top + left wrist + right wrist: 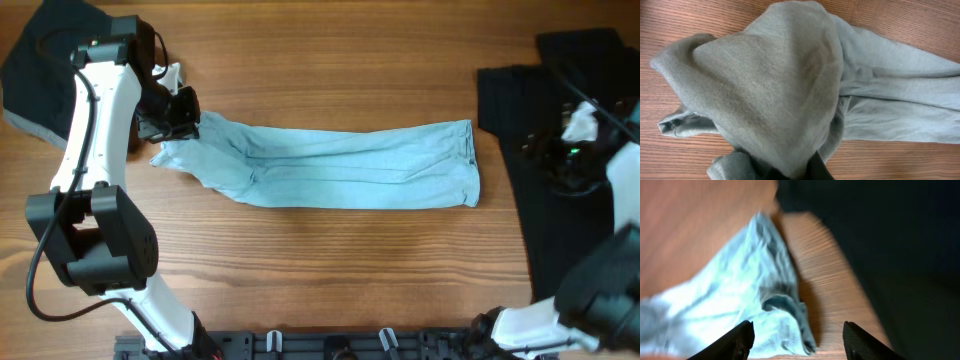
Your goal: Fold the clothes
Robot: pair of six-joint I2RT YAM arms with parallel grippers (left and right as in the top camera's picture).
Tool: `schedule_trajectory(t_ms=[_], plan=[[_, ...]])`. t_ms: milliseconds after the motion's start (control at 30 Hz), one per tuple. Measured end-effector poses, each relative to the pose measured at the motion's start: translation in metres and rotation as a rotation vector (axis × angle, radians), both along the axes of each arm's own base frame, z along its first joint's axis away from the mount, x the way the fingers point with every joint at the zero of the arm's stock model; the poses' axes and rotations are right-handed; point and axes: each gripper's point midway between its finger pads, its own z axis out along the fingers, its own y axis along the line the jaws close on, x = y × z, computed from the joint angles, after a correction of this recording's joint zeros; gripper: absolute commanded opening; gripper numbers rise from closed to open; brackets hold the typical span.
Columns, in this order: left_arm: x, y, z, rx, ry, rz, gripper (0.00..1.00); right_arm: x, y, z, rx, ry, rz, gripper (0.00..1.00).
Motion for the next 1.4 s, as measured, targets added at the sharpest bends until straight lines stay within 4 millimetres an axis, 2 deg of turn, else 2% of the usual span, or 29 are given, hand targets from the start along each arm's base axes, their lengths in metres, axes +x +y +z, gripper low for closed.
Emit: schedule_trajectory(t_ms=[100, 167, 233, 300, 367, 500, 533, 567, 733, 800, 833, 900, 1000, 1133, 1233, 1333, 1400], plan=[[0.0, 0.001, 0.0, 0.003, 0.0, 0.0, 0.04, 0.012, 0.031, -0.033, 0.075, 0.0, 0.15, 0.68], [0.0, 0.001, 0.0, 0.003, 0.001, 0.0, 0.04, 0.025, 0.044, -0.046, 0.08, -0.023, 0.198, 0.68], [0.0, 0.001, 0.0, 0.003, 0.0, 0.0, 0.04, 0.032, 0.059, -0.067, 0.091, -0.005, 0.242, 0.69], [0.0, 0.001, 0.0, 0.003, 0.0, 0.0, 0.04, 0.033, 0.067, -0.074, 0.093, 0.009, 0.256, 0.69], [0.0, 0.001, 0.0, 0.003, 0.0, 0.0, 0.04, 0.038, 0.072, -0.074, 0.078, -0.006, 0.275, 0.61], [0.0, 0.001, 0.0, 0.003, 0.0, 0.0, 0.04, 0.042, 0.088, -0.079, 0.056, -0.002, 0.319, 0.25], [0.0, 0.001, 0.0, 0.003, 0.0, 0.0, 0.04, 0.04, 0.091, -0.082, 0.051, 0.014, 0.327, 0.11], [0.0, 0.001, 0.0, 0.003, 0.0, 0.0, 0.04, 0.04, 0.091, -0.085, 0.044, 0.032, 0.313, 0.06], [0.0, 0.001, 0.0, 0.003, 0.0, 0.0, 0.04, 0.036, 0.075, -0.089, 0.023, 0.099, 0.214, 0.05], [0.0, 0.001, 0.0, 0.003, 0.0, 0.0, 0.04, 0.032, 0.056, -0.088, -0.009, 0.131, 0.168, 0.04], [0.0, 0.001, 0.0, 0.003, 0.0, 0.0, 0.05, 0.029, 0.042, -0.083, -0.035, 0.152, 0.133, 0.04], [0.0, 0.0, 0.0, 0.003, 0.001, 0.0, 0.43, 0.029, 0.018, -0.064, -0.085, 0.161, 0.087, 0.04], [0.0, 0.0, 0.0, 0.002, 0.002, 0.007, 0.76, 0.043, -0.013, -0.023, -0.182, 0.106, 0.032, 0.04], [0.001, 0.0, 0.0, -0.001, -0.001, 0.014, 0.82, 0.053, -0.036, 0.017, -0.26, 0.076, -0.005, 0.04], [0.007, 0.0, 0.0, 0.001, -0.027, 0.014, 0.83, 0.056, -0.034, 0.031, -0.272, 0.075, 0.004, 0.04], [0.01, 0.001, 0.0, 0.002, -0.038, 0.014, 0.82, 0.055, -0.007, 0.033, -0.247, 0.097, 0.066, 0.04], [0.011, 0.001, 0.001, 0.002, -0.043, 0.014, 0.83, 0.055, 0.035, 0.032, -0.22, 0.112, 0.165, 0.04]])
